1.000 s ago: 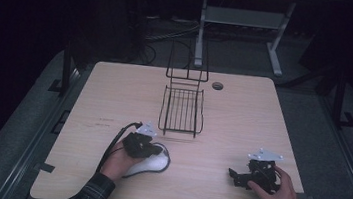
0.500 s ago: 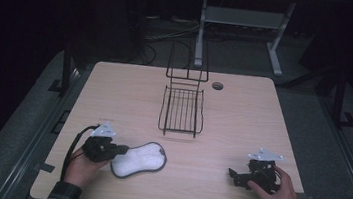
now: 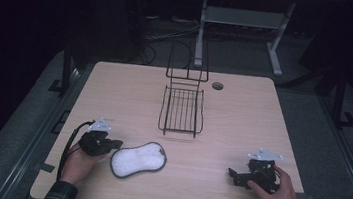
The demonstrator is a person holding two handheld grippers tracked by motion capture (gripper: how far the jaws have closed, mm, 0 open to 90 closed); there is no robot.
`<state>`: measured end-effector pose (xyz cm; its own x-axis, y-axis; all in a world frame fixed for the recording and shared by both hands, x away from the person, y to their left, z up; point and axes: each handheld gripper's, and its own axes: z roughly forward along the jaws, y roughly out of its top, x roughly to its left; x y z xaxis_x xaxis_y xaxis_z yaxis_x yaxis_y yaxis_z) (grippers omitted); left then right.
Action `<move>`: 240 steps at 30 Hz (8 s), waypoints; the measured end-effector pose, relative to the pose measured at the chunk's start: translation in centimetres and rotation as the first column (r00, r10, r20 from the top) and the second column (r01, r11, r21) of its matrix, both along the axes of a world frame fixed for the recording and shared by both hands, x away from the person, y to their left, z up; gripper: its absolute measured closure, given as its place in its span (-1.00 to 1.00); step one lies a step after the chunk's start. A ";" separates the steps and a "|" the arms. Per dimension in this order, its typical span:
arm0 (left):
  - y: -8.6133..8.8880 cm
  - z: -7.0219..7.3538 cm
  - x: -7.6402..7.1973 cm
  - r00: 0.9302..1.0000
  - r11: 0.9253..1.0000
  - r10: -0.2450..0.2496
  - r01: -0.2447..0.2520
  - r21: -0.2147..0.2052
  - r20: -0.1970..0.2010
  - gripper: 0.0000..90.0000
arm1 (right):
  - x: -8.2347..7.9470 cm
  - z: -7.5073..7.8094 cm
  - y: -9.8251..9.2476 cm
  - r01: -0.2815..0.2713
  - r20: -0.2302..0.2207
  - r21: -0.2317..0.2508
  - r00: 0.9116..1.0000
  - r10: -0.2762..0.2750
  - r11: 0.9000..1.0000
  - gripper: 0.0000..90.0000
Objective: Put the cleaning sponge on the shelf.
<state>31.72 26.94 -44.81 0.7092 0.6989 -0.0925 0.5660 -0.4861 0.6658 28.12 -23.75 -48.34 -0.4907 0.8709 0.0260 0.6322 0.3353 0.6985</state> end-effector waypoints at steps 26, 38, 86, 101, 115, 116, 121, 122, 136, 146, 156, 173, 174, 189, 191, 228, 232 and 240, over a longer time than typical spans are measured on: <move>-3.1 1.3 -2.5 0.999 0.998 -0.042 0.042 -0.054 -0.005 0.38 | 0.0 0.0 0.0 0.000 0.000 -0.001 1.000 0.000 1.000 -1.00; -5.7 0.9 -2.2 0.997 0.995 -0.079 0.079 -0.060 -0.003 -0.61 | 0.0 0.0 0.0 0.000 0.000 -0.001 1.000 0.000 1.000 -1.00; -7.8 -1.2 -1.9 0.986 0.987 -0.158 0.159 0.024 -0.054 -0.55 | 0.0 0.0 0.1 0.004 -0.002 -0.001 1.000 -0.005 1.000 -1.00; -6.8 0.2 -2.0 0.985 0.986 -0.168 0.168 -0.026 -0.025 -0.15 | 0.0 0.0 0.1 0.004 -0.002 -0.001 1.000 -0.005 1.000 -1.00; -5.8 1.4 -2.2 0.985 0.980 -0.171 0.168 -0.108 -0.021 0.29 | 0.0 0.0 0.1 0.004 -0.002 -0.001 1.000 -0.004 1.000 -1.00; -5.7 1.5 -2.2 0.986 0.980 -0.168 0.165 -0.114 -0.020 0.30 | 0.0 0.0 0.1 0.004 -0.002 -0.001 1.000 -0.004 1.000 -1.00; -5.4 1.8 -2.1 0.985 0.975 -0.170 0.164 -0.149 -0.028 0.42 | 0.0 0.0 0.1 0.004 -0.002 -0.001 1.000 -0.004 1.000 -1.00; -5.3 1.9 -2.1 0.985 0.974 -0.171 0.164 -0.157 -0.029 0.44 | 0.0 0.0 0.1 0.006 -0.003 0.000 1.000 -0.006 1.000 -1.00; -4.8 3.2 -2.2 0.981 0.957 -0.195 0.184 -0.225 -0.027 0.69 | 0.0 0.0 0.1 0.006 -0.003 -0.001 1.000 -0.006 1.000 -1.00; -4.8 3.8 -2.3 0.978 0.949 -0.206 0.198 -0.247 -0.010 0.74 | 0.0 0.0 0.1 0.007 -0.004 -0.001 1.000 -0.007 1.000 -1.00; -4.8 4.7 -1.9 0.978 0.949 -0.209 0.204 -0.241 0.005 0.73 | 0.0 0.0 0.2 0.009 -0.005 0.000 1.000 -0.009 1.000 -1.00; -5.7 6.9 1.1 0.979 0.940 -0.204 0.204 -0.275 0.032 0.73 | 0.0 0.0 0.2 0.009 -0.005 0.000 1.000 -0.009 1.000 -1.00; -5.7 6.9 1.1 0.979 0.940 -0.204 0.204 -0.275 0.032 0.73 | 0.0 0.0 0.2 0.009 -0.005 0.000 1.000 -0.009 1.000 -1.00; -6.2 8.0 3.9 0.982 0.935 -0.182 0.190 -0.299 0.053 0.73 | 0.0 0.0 0.2 0.010 -0.007 0.001 1.000 -0.010 1.000 -1.00; -6.3 8.2 4.4 0.982 0.934 -0.180 0.188 -0.304 0.055 0.73 | 0.0 0.0 0.2 0.009 -0.005 0.000 1.000 -0.009 1.000 -1.00; -9.8 9.1 12.8 0.985 0.943 -0.142 0.165 -0.290 0.098 0.73 | 0.0 0.0 0.2 0.008 -0.004 0.000 1.000 -0.008 1.000 -1.00; -10.2 8.5 13.8 0.989 0.940 -0.130 0.147 -0.308 0.075 0.73 | 0.0 0.0 0.2 0.008 -0.004 0.000 1.000 -0.008 1.000 -1.00; -10.7 7.7 15.5 0.992 0.937 -0.111 0.125 -0.325 0.062 0.73 | 0.1 0.0 0.2 0.006 -0.003 -0.001 1.000 -0.006 1.000 -1.00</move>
